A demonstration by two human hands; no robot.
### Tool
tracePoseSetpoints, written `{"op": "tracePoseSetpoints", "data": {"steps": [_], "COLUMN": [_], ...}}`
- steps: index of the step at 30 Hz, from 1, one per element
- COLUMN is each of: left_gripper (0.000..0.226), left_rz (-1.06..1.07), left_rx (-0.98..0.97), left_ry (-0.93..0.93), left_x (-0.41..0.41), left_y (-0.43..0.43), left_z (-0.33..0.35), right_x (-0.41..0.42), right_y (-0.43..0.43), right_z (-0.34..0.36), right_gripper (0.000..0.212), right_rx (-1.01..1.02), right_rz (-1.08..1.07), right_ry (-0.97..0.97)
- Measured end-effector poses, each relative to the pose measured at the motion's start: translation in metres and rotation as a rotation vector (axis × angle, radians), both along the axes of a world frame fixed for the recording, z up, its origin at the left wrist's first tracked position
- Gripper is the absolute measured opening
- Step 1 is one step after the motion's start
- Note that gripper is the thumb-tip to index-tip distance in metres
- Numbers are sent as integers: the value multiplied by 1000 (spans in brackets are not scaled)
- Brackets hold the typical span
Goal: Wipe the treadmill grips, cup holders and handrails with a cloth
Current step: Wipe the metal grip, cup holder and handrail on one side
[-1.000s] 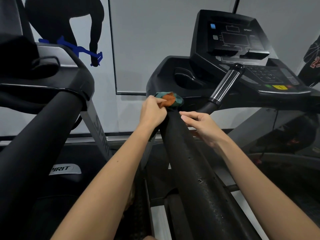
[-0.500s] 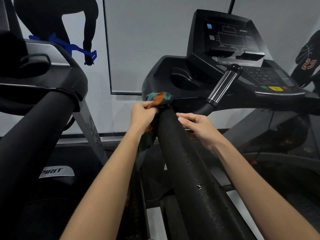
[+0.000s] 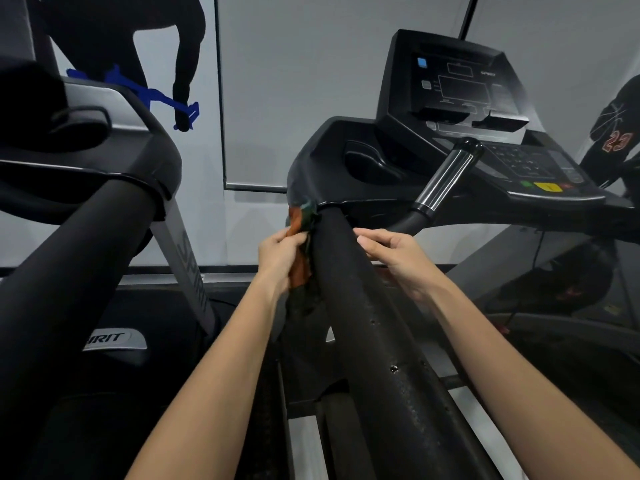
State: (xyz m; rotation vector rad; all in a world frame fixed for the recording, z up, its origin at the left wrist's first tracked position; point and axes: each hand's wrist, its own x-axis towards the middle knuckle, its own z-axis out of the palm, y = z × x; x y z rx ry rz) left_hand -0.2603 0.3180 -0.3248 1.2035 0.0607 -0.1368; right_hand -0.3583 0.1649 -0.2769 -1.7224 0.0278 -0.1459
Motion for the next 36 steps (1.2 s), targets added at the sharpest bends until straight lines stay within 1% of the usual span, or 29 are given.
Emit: {"op": "tracePoseSetpoints", "data": {"steps": [2, 4, 5, 6, 7, 8, 9, 12, 13, 15, 17, 19, 21, 24, 26, 27, 31, 32, 34, 35, 36], "left_gripper": [25, 29, 29, 28, 28, 29, 30, 29, 27, 20, 21, 27, 31, 34, 36, 38, 38, 45, 67, 69, 60], "left_rz": [47, 15, -11, -22, -22, -22, -33, -112, -142, -186, -206, -232, -237, -217, -202, -215, -269, -287, -342, -357, -351], "left_rx": [199, 402, 496, 558, 573, 533, 434, 85, -22, -199, -255, -219, -135, 60, 176, 217, 307, 357, 407, 397, 365], "left_ry": [-203, -427, -499, -528, -524, -486, -418, -117, -52, 3, 5, -28, -90, -295, -443, -485, -461, -458, -437, -420, -411], "left_x": [-2, -6, -7, -5, -4, -1, 2, 1, -4, -15, -25, -39, -57, -82, -84, -79, -42, -35, -29, -32, -37], "left_y": [-4, -11, -15, -16, -15, -11, -6, 9, 11, 10, 10, 16, 22, 28, 29, 29, 25, 25, 27, 26, 25], "left_z": [17, 36, 44, 48, 51, 50, 44, 10, -2, -17, -22, -21, -21, -22, -20, -17, 1, 4, 5, 4, 2], "right_x": [0, 1, 1, 2, 3, 4, 5, 6, 7, 6, 7, 7, 8, 7, 6, 6, 6, 6, 6, 6, 7], "right_y": [0, 0, -1, -1, -2, -2, -3, -4, -4, -3, -3, -3, -3, -3, -2, -2, -3, -3, -3, -4, -3], "right_z": [0, -1, -2, -2, -2, -3, -4, -6, -5, -5, -5, -6, -7, -8, -7, -7, -7, -7, -6, -6, -7], "right_gripper": [34, 34, 34, 34, 34, 34, 34, 32, 31, 30, 29, 29, 29, 31, 31, 30, 32, 32, 32, 32, 33], "right_rx": [12, 6, -3, -10, -14, -13, -7, 14, 20, 30, 25, 11, 1, 3, 17, 24, 4, 0, -4, -9, -15], "right_rz": [4, 3, 1, 0, 1, 4, 7, 15, 21, 25, 19, 7, 0, 3, 13, 18, 11, 8, 5, 4, 0], "right_ry": [-1, -18, -25, -28, -30, -32, -31, -15, -8, -12, -25, -40, -55, -56, -48, -46, -45, -46, -49, -55, -61]}}
